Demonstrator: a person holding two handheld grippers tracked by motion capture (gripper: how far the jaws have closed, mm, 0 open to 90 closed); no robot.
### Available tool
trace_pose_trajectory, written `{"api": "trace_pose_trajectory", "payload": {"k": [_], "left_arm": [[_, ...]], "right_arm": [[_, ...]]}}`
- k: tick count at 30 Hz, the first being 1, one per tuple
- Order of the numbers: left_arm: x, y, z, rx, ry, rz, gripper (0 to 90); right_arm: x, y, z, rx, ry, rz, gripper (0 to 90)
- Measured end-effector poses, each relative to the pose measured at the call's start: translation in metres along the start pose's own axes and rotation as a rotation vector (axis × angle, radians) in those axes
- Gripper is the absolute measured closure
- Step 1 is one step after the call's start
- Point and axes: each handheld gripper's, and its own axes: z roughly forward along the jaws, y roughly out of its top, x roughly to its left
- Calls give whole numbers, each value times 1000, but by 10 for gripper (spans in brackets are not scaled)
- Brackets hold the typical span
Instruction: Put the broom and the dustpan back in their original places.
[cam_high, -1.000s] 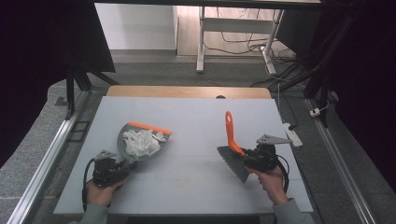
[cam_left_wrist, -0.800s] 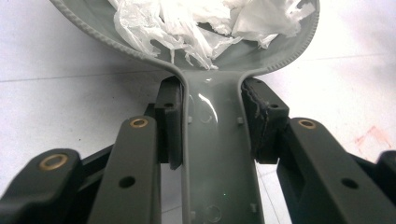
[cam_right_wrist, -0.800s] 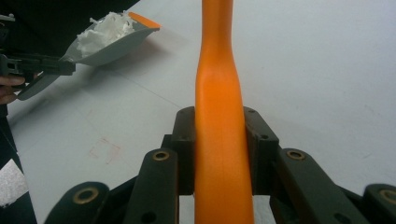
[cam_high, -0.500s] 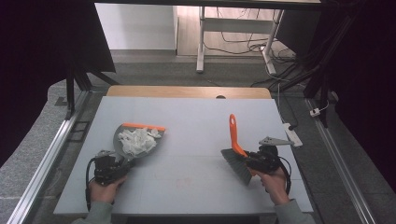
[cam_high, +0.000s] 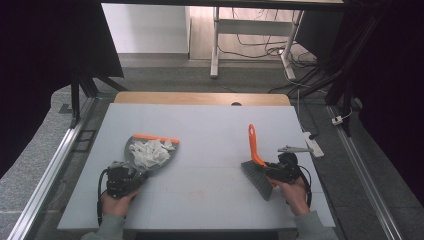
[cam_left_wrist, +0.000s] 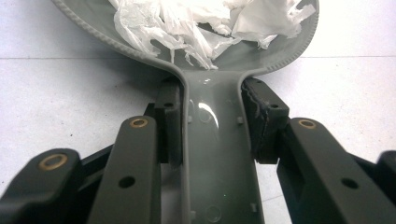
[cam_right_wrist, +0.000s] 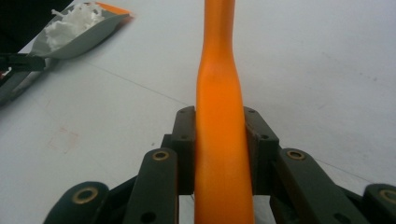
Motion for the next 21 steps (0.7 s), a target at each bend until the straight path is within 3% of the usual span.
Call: {"api": "trace_pose_trajectory", "payload": {"k": [8,14,21], "left_arm": [[0,1,-1,-7,-17,-7,592],[-1,1,-4,-25,8,-3,381],[0,2,-12,-41,20,32,281]], "right_arm": [[-14,3,4,49,-47,12,671],[-22,4,6,71,-88,-9,621],[-29,3,11,118,-158,-41,528]]}}
